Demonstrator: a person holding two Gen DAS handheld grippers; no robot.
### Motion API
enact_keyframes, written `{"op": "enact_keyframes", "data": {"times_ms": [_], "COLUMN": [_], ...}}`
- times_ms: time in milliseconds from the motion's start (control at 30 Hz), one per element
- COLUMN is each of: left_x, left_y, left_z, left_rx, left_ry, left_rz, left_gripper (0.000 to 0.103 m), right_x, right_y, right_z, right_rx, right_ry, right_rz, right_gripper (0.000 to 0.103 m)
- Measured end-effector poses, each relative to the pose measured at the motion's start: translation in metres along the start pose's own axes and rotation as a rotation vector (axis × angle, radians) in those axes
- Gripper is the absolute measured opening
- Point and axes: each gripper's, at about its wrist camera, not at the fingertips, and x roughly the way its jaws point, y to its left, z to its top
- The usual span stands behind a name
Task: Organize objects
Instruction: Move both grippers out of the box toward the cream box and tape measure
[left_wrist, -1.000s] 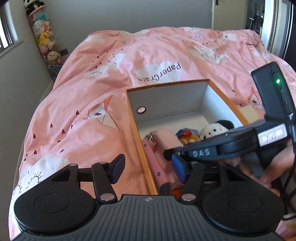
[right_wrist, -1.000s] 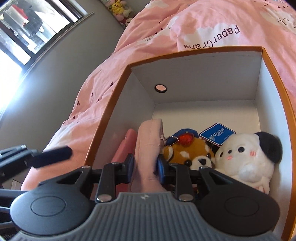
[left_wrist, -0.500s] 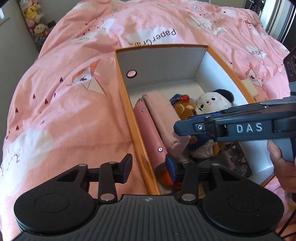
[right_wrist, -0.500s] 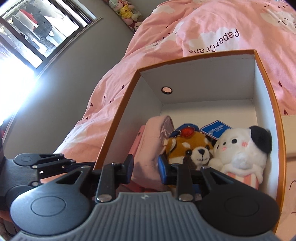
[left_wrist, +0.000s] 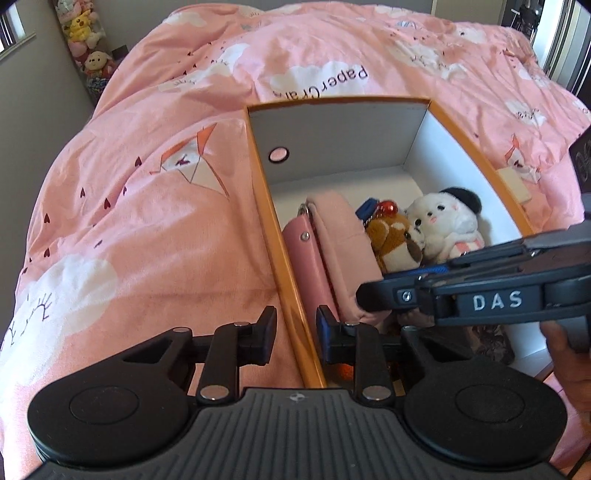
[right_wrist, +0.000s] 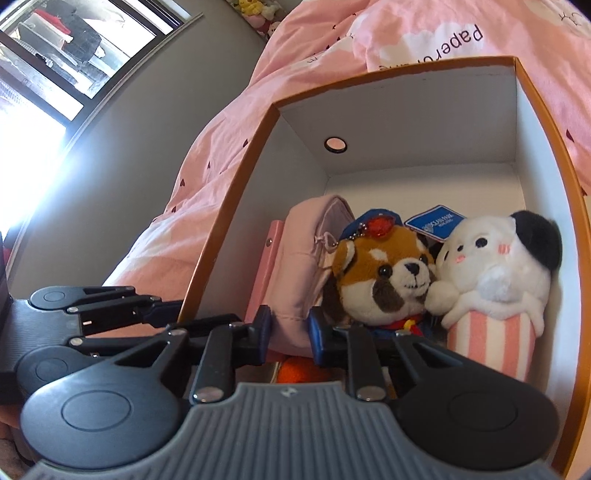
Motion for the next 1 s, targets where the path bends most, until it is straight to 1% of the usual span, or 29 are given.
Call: {"op": "enact_keyframes", "data": {"times_ms": [67,133,267,433,500,567,633,733,800,867,900,967,1000], "left_x": [-0.008,-0.017,-0.036,-0.051,-0.053,-0.054,-0.053,-0.046,-0.037,-0.025,-0.018,-0.001,0.009], "left_y": [0.001,0.001,-0.004,-0.032,-0.049,-0.068,-0.094,-0.131,-0.151,-0.173,-0.185,-0.208,-0.219], "left_z": [0.003,0.007,0.017,0.032,0.039,0.045,0.047,0.049,0.052,0.055,0.056,0.057,0.058], "left_rx": [-0.012,-0.033,-0.051,0.033,0.088,0.161,0.267,0.416,0.469,0.528,0.566,0.649,0.693], "left_ry": [-0.032,-0.074,-0.172,-0.255,-0.268,-0.277,-0.298,-0.306,-0.287,-0.262,-0.243,-0.218,-0.207], "left_rz": [-0.002,-0.001,-0.035,-0.097,-0.116,-0.131,-0.152,-0.175,-0.205,-0.229,-0.228,-0.198,-0.176], "left_gripper": [0.032,0.032,0.032,0.032,0.032,0.033,0.033,0.033,0.033,0.033,0.034,0.044,0.047], "right_x": [-0.001,-0.005,-0.029,-0.079,-0.101,-0.122,-0.140,-0.166,-0.174,-0.179,-0.180,-0.178,-0.177], "right_y": [0.000,0.003,0.013,0.011,0.005,-0.007,-0.023,-0.062,-0.090,-0.119,-0.130,-0.150,-0.157], "right_z": [0.000,-0.001,-0.001,0.000,-0.002,-0.006,-0.010,-0.021,-0.027,-0.035,-0.038,-0.043,-0.044], "right_rx": [-0.011,-0.039,-0.099,-0.102,-0.099,-0.086,-0.051,0.048,0.132,0.207,0.241,0.294,0.307], "right_ry": [-0.023,-0.046,-0.122,-0.251,-0.297,-0.341,-0.366,-0.392,-0.387,-0.391,-0.391,-0.393,-0.393], "right_rz": [-0.005,-0.020,-0.040,-0.065,-0.092,-0.137,-0.193,-0.307,-0.381,-0.432,-0.453,-0.485,-0.496], "right_gripper": [0.025,0.029,0.029,0.029,0.030,0.032,0.032,0.032,0.032,0.032,0.032,0.034,0.036]}}
